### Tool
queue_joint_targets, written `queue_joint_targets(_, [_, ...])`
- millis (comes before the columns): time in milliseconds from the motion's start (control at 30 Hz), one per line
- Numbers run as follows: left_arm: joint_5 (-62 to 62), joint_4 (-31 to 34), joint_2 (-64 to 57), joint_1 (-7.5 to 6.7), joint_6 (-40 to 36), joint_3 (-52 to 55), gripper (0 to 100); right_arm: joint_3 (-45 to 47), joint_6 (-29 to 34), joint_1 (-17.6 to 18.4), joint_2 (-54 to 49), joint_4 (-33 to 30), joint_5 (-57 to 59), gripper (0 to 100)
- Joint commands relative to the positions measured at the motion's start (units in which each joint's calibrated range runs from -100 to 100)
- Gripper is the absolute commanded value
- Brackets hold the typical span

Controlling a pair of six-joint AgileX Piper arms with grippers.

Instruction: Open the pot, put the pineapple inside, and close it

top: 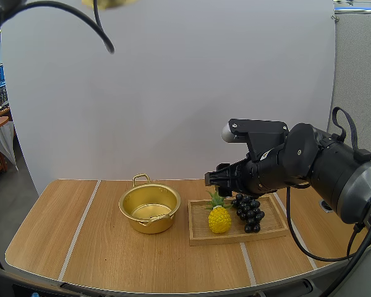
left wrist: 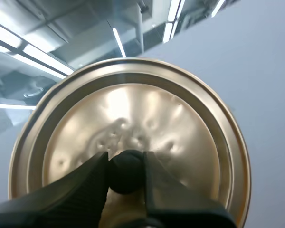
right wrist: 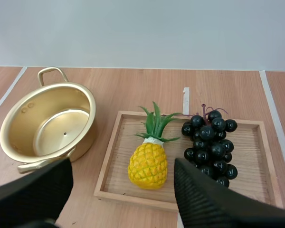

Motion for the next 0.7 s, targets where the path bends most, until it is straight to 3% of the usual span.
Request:
queue_joint_targets(0, [-34.9, 1.5, -0.7, -0.18, -0.5, -6.6, 0, -0.6, -0.4, -0.2, 0.3, 4.2, -1.9, 100])
queue_joint_targets(133, [-43.9, 1.5, -0.7, -0.18, -0.5, -6.6, 0, -0.8, -0.4, -0.2, 3.1, 5.2, -2.4, 100])
queue_joint_targets(667, [-43.9, 1.5, -0.7, -0.18, -0.5, -6.6, 0, -9.5, -0.8, -0.2, 25.7, 5.5, -0.6, 100])
